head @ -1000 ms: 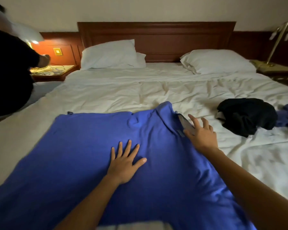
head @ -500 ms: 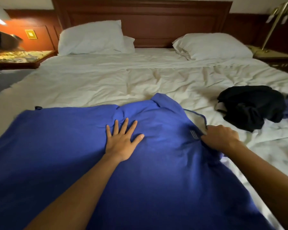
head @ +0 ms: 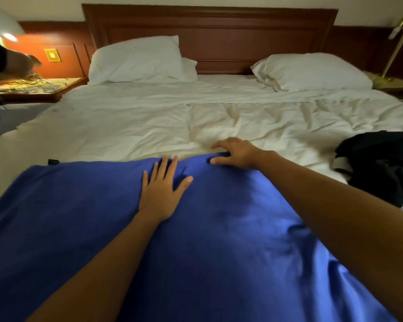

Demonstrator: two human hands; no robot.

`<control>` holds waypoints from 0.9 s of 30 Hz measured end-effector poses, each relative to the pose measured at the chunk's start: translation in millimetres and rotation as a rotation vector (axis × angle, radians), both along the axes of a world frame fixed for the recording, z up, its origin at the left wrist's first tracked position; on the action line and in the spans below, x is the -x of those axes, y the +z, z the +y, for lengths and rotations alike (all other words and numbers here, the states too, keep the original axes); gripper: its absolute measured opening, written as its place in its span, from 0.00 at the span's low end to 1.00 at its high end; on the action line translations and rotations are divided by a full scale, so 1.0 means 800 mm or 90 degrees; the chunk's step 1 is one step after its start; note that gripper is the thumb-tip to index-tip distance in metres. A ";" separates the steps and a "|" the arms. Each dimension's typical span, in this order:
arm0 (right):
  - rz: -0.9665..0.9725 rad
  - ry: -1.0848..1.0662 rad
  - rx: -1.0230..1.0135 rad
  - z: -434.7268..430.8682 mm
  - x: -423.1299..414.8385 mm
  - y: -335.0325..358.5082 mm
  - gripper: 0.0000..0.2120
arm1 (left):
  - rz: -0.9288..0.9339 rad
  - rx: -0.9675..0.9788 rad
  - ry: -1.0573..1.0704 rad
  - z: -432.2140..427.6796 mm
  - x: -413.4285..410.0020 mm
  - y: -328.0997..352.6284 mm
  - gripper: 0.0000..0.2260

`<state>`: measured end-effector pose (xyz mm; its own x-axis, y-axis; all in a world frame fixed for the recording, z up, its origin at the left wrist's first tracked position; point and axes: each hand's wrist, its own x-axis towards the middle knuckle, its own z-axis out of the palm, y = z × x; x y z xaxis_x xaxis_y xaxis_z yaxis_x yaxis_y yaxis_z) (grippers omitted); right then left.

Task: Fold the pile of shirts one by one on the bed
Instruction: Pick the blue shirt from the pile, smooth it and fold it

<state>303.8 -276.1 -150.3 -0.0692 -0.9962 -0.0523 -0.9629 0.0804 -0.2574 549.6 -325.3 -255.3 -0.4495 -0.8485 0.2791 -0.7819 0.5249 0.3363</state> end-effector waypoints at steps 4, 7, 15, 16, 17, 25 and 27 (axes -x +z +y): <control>0.103 -0.006 -0.183 -0.029 -0.009 0.007 0.23 | -0.056 -0.044 0.012 -0.043 -0.050 -0.004 0.39; -0.052 -0.055 -0.229 -0.023 -0.014 0.029 0.33 | -0.061 -0.053 0.029 -0.050 -0.053 -0.007 0.39; -0.171 -0.132 -0.591 -0.006 -0.020 0.070 0.29 | -0.023 -0.057 0.028 -0.047 -0.052 -0.010 0.37; -0.129 -0.108 -0.618 -0.007 -0.024 0.074 0.28 | -0.022 -0.054 0.028 -0.047 -0.051 -0.010 0.37; -0.073 -0.083 -0.620 -0.007 -0.030 0.076 0.28 | -0.021 -0.052 0.027 -0.047 -0.051 -0.010 0.37; 0.205 0.056 0.209 -0.004 -0.010 0.051 0.25 | 0.007 -0.021 0.045 -0.044 -0.049 -0.010 0.36; 0.004 -0.002 0.247 0.003 0.004 0.035 0.27 | 0.013 -0.012 0.049 -0.045 -0.049 -0.012 0.34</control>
<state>300.7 -274.1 -122.3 -0.0710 -0.9419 0.3284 -0.9645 -0.0191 -0.2633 588.9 -361.0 -264.8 -0.3775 -0.8855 0.2709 -0.8121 0.4572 0.3627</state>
